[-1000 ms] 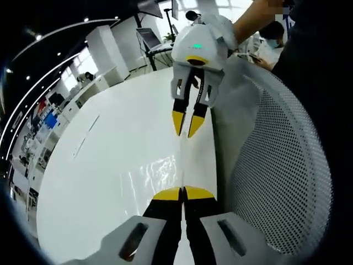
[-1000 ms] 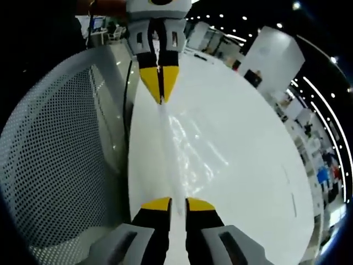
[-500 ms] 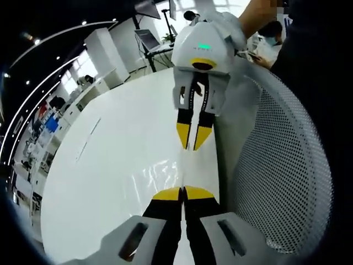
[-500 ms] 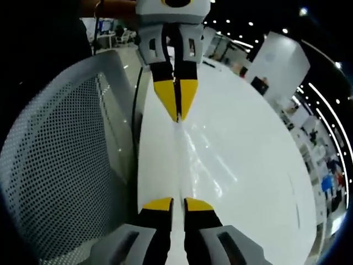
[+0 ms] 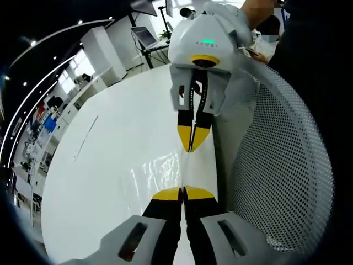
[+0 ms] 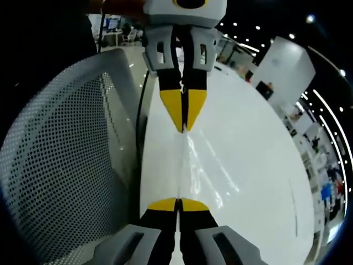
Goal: Open the resealable bag by pulling the two sides of the seal apart until the entire bag opening is separated and visibly accessible.
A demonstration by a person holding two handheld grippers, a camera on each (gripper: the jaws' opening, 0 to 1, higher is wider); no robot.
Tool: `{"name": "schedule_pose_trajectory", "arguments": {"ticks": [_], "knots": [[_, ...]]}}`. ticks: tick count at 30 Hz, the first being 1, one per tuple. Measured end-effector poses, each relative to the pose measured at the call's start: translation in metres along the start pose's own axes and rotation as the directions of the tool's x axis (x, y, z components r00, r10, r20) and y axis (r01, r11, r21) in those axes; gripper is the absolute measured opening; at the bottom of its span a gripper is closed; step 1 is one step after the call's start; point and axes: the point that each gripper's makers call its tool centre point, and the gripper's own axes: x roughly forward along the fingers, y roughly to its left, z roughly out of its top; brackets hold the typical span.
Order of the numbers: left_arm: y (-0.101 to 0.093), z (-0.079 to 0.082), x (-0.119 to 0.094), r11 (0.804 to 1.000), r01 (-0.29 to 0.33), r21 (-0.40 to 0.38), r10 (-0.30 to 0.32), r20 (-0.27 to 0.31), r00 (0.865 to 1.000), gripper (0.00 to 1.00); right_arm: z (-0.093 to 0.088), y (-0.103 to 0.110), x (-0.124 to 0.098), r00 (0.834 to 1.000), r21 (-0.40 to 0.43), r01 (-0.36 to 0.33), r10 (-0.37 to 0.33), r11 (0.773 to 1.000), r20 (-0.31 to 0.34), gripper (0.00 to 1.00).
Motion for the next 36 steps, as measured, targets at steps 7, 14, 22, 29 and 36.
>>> {"name": "schedule_pose_trajectory", "arguments": {"ticks": [7,14,22,29,36], "knots": [[0.007,0.004,-0.008,1.000,-0.010,-0.029,0.011,0.003,1.000,0.02,0.005,-0.001,0.001,1.000,-0.020,0.000,0.000,1.000,0.005,0.00],[0.029,0.016,-0.017,0.994,-0.070,-0.086,0.072,0.022,0.997,0.09,0.010,-0.003,0.001,1.000,-0.051,0.019,-0.018,0.999,0.008,0.00],[0.037,0.019,-0.006,0.995,-0.087,-0.055,0.085,-0.027,0.996,0.13,0.016,0.000,0.001,1.000,-0.136,0.018,-0.019,0.991,-0.002,0.00],[0.024,0.027,0.005,0.998,-0.023,-0.054,0.022,-0.019,1.000,0.14,0.022,-0.001,0.002,1.000,-0.185,0.023,-0.024,0.983,-0.002,0.00],[0.018,0.021,0.016,0.998,0.000,-0.060,-0.002,-0.045,0.999,0.13,0.028,-0.002,0.001,0.999,-0.277,0.041,-0.048,0.960,-0.020,0.00]]}}
